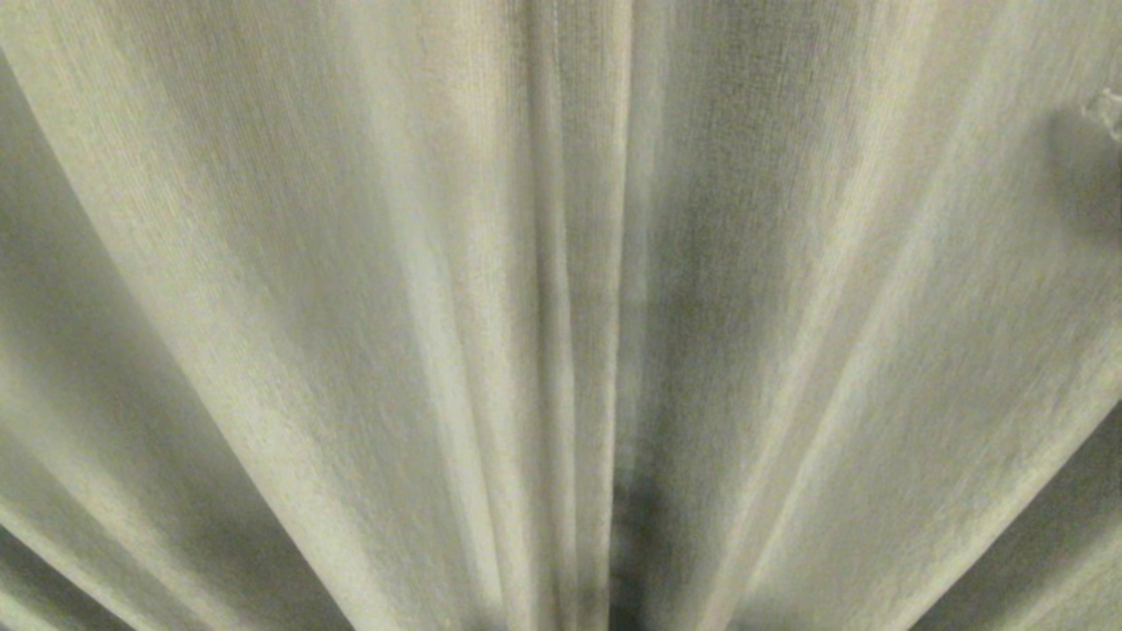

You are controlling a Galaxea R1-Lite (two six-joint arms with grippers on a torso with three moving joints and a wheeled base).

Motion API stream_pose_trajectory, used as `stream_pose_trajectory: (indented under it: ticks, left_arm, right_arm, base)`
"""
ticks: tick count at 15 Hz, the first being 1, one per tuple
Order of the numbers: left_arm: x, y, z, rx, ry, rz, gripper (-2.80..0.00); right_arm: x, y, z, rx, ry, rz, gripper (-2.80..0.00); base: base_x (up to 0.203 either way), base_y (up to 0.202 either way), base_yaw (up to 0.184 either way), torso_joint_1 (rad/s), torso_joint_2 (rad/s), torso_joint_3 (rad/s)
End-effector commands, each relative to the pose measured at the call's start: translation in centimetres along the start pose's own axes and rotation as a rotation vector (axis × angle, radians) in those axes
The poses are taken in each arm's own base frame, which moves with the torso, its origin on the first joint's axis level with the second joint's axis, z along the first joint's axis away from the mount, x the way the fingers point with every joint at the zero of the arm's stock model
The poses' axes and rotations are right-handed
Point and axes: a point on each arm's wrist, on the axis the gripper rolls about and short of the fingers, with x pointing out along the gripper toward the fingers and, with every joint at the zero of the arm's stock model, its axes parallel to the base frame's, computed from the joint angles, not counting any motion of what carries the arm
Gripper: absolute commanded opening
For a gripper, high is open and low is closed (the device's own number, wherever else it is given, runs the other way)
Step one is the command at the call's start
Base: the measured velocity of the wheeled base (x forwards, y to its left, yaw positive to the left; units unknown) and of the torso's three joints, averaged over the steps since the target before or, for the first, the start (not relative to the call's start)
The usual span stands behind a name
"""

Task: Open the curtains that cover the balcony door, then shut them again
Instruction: Pull the outer curtains open on both sides

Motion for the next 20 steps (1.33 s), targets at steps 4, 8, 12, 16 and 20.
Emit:
stream_pose_trajectory:
  ticks: [4, 8, 12, 16, 20]
  left_arm:
    - [0.0, 0.0, 0.0, 0.0, 0.0, 0.002, -2.8]
    - [0.0, 0.0, 0.0, 0.0, 0.0, 0.0, -2.8]
    - [0.0, 0.0, 0.0, 0.0, 0.0, 0.0, -2.8]
    - [0.0, 0.0, 0.0, 0.001, 0.0, 0.001, -2.8]
    - [0.0, 0.0, 0.0, 0.0, 0.0, 0.002, -2.8]
  right_arm:
    - [1.2, -0.1, -0.5, -0.002, 0.008, 0.001, -2.8]
    - [1.7, -0.1, -0.6, 0.002, -0.01, 0.001, -2.8]
    - [2.0, -0.1, -0.8, 0.018, -0.003, 0.002, -2.8]
    - [2.0, -0.1, -0.7, 0.018, -0.011, 0.005, -2.8]
    - [2.0, -0.1, -0.5, 0.017, -0.032, 0.007, -2.8]
  base:
    - [0.0, 0.0, 0.0, 0.0, 0.0, 0.0]
    - [0.0, 0.0, 0.0, 0.0, 0.0, 0.0]
    - [0.0, 0.0, 0.0, 0.0, 0.0, 0.0]
    - [0.0, 0.0, 0.0, 0.0, 0.0, 0.0]
    - [0.0, 0.0, 0.0, 0.0, 0.0, 0.0]
